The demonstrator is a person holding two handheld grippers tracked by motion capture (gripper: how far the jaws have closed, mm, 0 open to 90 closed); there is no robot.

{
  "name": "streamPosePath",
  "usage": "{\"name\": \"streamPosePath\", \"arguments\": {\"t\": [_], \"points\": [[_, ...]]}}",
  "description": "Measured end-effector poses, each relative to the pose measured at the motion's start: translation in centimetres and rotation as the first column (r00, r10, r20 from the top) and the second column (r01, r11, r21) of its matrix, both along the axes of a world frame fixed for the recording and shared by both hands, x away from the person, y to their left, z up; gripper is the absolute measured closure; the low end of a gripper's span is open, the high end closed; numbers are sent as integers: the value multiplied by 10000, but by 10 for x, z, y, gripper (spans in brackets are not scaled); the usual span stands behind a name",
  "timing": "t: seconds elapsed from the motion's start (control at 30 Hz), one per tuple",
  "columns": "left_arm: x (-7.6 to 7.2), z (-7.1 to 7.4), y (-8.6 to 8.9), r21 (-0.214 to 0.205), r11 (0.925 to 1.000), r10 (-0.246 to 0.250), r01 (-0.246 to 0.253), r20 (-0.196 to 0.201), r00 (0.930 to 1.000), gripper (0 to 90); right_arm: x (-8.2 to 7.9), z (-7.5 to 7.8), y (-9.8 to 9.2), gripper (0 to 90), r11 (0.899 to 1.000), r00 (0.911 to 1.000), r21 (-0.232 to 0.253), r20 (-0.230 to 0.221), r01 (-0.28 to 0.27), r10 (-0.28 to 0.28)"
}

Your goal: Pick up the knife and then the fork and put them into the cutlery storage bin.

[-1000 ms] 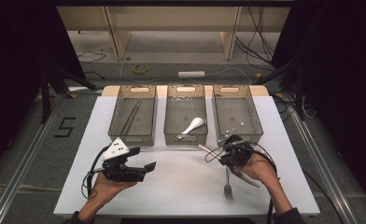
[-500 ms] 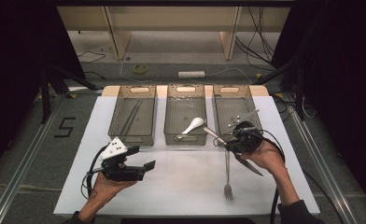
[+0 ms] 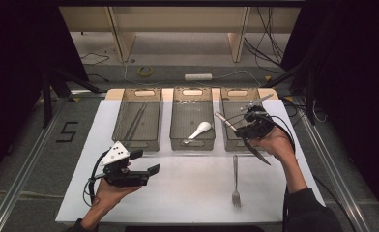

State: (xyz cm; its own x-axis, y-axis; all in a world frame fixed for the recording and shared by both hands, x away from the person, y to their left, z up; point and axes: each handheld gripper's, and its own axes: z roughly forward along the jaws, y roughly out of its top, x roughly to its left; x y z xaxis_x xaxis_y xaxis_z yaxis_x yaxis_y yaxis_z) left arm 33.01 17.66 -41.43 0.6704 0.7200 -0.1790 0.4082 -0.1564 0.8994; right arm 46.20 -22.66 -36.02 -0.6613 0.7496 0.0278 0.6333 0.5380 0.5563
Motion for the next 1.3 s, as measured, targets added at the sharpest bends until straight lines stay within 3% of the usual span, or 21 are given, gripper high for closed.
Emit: {"name": "streamPosePath", "arguments": {"t": [0.2, 0.57, 1.07, 1.3], "points": [[0, 1, 2, -149, 9999, 39, -38, 62, 10000, 156, 23, 0, -4, 805, 9987, 9987, 27, -25, 507, -507], [0, 1, 1, -120, 9999, 14, -13, 100, 9999, 156, 59, 12, -5, 805, 9907, 9909, 213, 12, 1346, -1346], [-1, 2, 0, -134, 9999, 30, -28, 165, 9999, 156, 99, 11, -2, 805, 9708, 9712, 313, -221, 2380, -2374], [-2, 2, 0, -132, 9999, 3, -1, 181, 9998, 156, 108, 6, 2, 804, 9633, 9636, 316, -317, 2666, -2656]]}}
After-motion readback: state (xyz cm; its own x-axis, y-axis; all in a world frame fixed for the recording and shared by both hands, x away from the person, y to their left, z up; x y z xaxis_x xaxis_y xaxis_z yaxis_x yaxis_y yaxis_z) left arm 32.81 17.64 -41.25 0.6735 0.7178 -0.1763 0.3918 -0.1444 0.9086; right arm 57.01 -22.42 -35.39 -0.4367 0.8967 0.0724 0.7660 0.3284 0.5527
